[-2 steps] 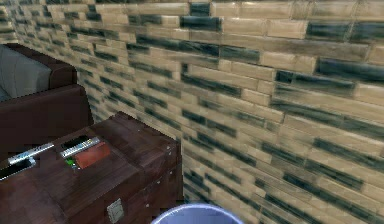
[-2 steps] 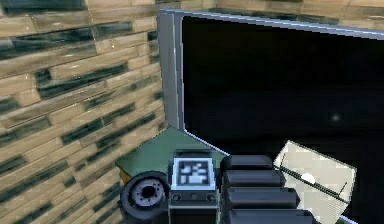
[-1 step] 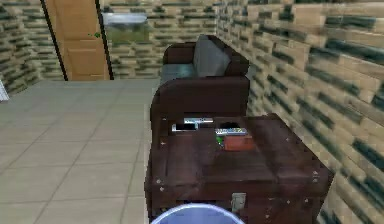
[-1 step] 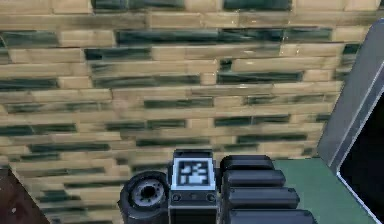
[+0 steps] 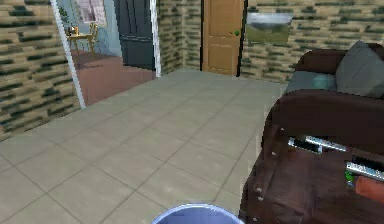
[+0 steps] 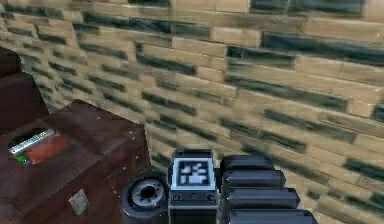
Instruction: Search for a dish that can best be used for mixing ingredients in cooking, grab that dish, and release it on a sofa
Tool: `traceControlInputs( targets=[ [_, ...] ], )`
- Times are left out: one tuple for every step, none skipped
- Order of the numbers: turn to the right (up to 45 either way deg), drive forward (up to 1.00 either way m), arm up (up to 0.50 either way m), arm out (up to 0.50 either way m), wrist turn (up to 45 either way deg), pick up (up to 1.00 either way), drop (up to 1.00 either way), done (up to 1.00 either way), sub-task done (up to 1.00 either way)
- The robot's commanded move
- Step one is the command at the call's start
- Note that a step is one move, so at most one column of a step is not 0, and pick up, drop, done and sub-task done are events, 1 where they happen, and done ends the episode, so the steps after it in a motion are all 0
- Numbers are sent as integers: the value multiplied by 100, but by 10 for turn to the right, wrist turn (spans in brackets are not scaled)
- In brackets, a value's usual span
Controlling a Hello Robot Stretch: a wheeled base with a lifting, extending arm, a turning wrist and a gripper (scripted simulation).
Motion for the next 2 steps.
traceControlInputs(
  targets=[
    [0, 50, 0, 0, 0, 0, 0, 0, 0],
    [-300, 0, 0, 0, 0, 0, 0, 0, 0]
  ],
)
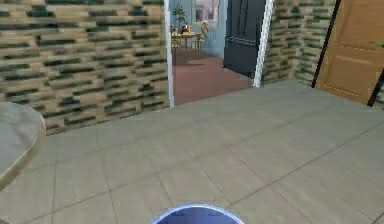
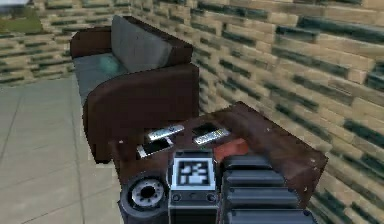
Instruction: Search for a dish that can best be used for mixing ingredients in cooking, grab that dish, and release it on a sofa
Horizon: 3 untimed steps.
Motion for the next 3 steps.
traceControlInputs(
  targets=[
    [0, 35, 0, 0, 0, 0, 0, 0, 0],
    [450, 0, 0, 0, 0, 0, 0, 0, 0],
    [120, 0, 0, 0, 0, 0, 0, 0, 0]
  ],
)
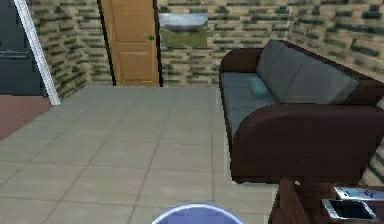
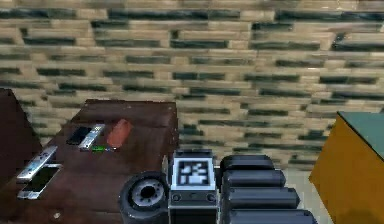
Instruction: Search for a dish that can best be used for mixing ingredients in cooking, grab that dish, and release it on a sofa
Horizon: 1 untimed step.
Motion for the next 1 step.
traceControlInputs(
  targets=[
    [0, 100, 0, 0, 0, 0, 0, 0, 0]
  ],
)
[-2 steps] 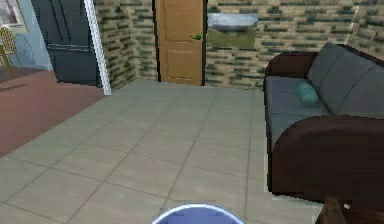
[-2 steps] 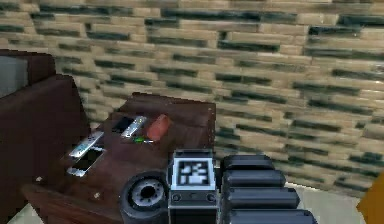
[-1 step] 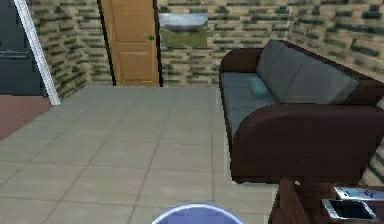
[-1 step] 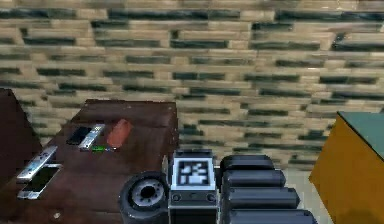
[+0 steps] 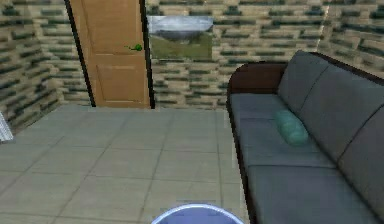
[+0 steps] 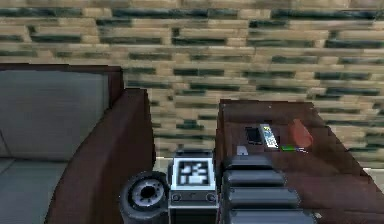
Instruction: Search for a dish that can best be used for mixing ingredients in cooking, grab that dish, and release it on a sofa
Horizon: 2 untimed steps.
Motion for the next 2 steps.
traceControlInputs(
  targets=[
    [0, 100, 0, 0, 0, 0, 0, 0, 0],
    [0, 55, 0, 0, 0, 0, 0, 0, 0]
  ],
)
